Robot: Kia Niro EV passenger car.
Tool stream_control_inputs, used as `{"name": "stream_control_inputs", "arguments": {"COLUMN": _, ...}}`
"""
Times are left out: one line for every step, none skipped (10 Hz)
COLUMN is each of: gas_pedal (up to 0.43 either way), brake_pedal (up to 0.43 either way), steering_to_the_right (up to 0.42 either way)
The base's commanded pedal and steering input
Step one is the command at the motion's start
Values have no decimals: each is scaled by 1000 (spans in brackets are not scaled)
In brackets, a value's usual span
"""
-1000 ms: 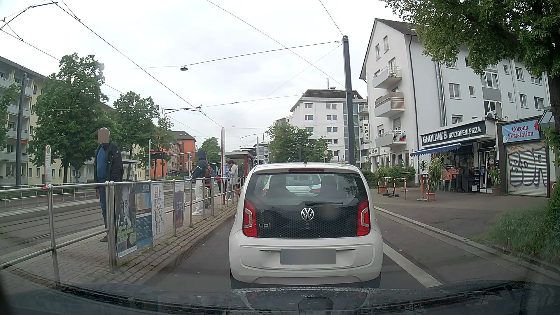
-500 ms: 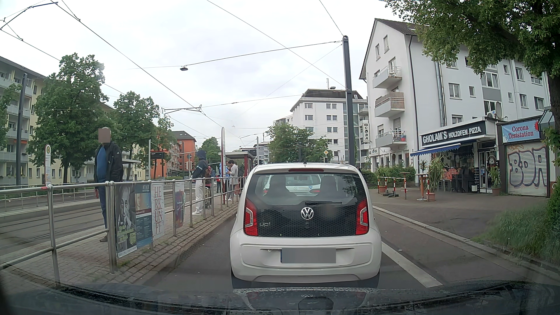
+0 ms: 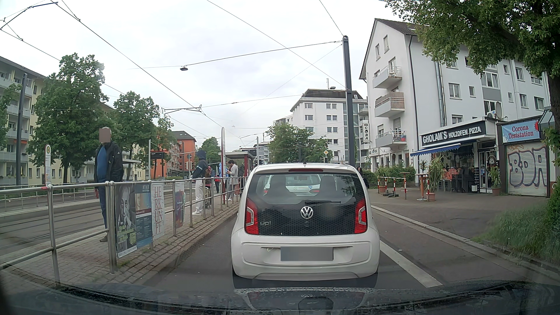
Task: Follow the waypoints while adhering to traffic rules and regulations
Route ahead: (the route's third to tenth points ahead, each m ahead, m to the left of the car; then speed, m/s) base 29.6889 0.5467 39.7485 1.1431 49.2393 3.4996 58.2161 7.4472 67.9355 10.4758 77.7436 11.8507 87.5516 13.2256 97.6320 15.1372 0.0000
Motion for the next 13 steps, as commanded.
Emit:
{"name": "stream_control_inputs", "arguments": {"gas_pedal": 0, "brake_pedal": 220, "steering_to_the_right": -17}}
{"name": "stream_control_inputs", "arguments": {"gas_pedal": 0, "brake_pedal": 220, "steering_to_the_right": -17}}
{"name": "stream_control_inputs", "arguments": {"gas_pedal": 0, "brake_pedal": 220, "steering_to_the_right": -17}}
{"name": "stream_control_inputs", "arguments": {"gas_pedal": 0, "brake_pedal": 220, "steering_to_the_right": -17}}
{"name": "stream_control_inputs", "arguments": {"gas_pedal": 0, "brake_pedal": 220, "steering_to_the_right": -17}}
{"name": "stream_control_inputs", "arguments": {"gas_pedal": 0, "brake_pedal": 220, "steering_to_the_right": -17}}
{"name": "stream_control_inputs", "arguments": {"gas_pedal": 0, "brake_pedal": 220, "steering_to_the_right": -17}}
{"name": "stream_control_inputs", "arguments": {"gas_pedal": 0, "brake_pedal": 220, "steering_to_the_right": -17}}
{"name": "stream_control_inputs", "arguments": {"gas_pedal": 0, "brake_pedal": 220, "steering_to_the_right": -17}}
{"name": "stream_control_inputs", "arguments": {"gas_pedal": 0, "brake_pedal": 220, "steering_to_the_right": -17}}
{"name": "stream_control_inputs", "arguments": {"gas_pedal": 0, "brake_pedal": 207, "steering_to_the_right": -17}}
{"name": "stream_control_inputs", "arguments": {"gas_pedal": 0, "brake_pedal": 207, "steering_to_the_right": -17}}
{"name": "stream_control_inputs", "arguments": {"gas_pedal": 0, "brake_pedal": 207, "steering_to_the_right": -17}}
